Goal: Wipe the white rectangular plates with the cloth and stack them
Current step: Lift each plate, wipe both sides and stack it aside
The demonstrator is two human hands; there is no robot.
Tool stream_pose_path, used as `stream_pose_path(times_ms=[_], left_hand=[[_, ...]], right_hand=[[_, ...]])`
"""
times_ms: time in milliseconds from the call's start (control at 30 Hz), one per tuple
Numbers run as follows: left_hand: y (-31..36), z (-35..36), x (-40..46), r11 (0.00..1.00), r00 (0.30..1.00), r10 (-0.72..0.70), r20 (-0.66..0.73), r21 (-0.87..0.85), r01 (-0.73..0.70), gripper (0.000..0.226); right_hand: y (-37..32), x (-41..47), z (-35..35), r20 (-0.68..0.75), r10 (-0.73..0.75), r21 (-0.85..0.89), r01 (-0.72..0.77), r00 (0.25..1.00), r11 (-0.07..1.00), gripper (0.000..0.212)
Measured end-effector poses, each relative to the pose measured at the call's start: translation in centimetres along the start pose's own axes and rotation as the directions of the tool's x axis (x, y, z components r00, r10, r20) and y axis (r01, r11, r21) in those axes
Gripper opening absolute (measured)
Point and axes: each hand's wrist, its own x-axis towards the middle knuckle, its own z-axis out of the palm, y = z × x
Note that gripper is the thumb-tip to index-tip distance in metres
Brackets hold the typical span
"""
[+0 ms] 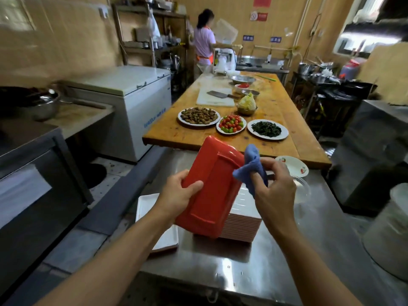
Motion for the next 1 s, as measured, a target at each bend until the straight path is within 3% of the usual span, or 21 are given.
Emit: stream_pose_path(times_ms=[67, 233, 533, 800, 1000], left_hand=[[-0.1, -0.8, -0.6, 0.996, 0.999, -0.037, 0.015, -0.081, 0.038, 0.015], [0.1, -1.8, -1.5, 0.987, 0.999, -0.038, 0.022, -0.156, 0.041, 0.021], [0.2, -2.0, -2.6, 0.954, 0.998, -0.042, 0.037, -0.295, 0.051, 0.018], [0.1, -1.5, -2.7, 0.922, 0.997, -0.080, 0.013, -0.380, 0.079, 0.021], [0.0, 0.4, -2.3, 0.822, 0.987, -0.162, -0.019, -0.556, 0.124, 0.015]], right_hand=[[-1.3, 0.5, 1.1, 0.047, -0.066, -0.046, 0.069, 0.997, 0.997, 0.019], [-3.4, 1.0, 4.6, 0.371, -0.190, -0.033, 0.218, 0.909, 0.975, 0.033], [-3.1, 1.9, 6.7, 0.339, -0.313, -0.132, 0.374, 0.887, 0.918, 0.023], [-1.1, 1.1, 4.6, 0.206, -0.042, -0.094, 0.063, 0.978, 0.994, 0.025], [-1.9, -1.7, 4.8, 0.138, 0.158, -0.077, -0.149, 0.978, 0.986, 0.037]])
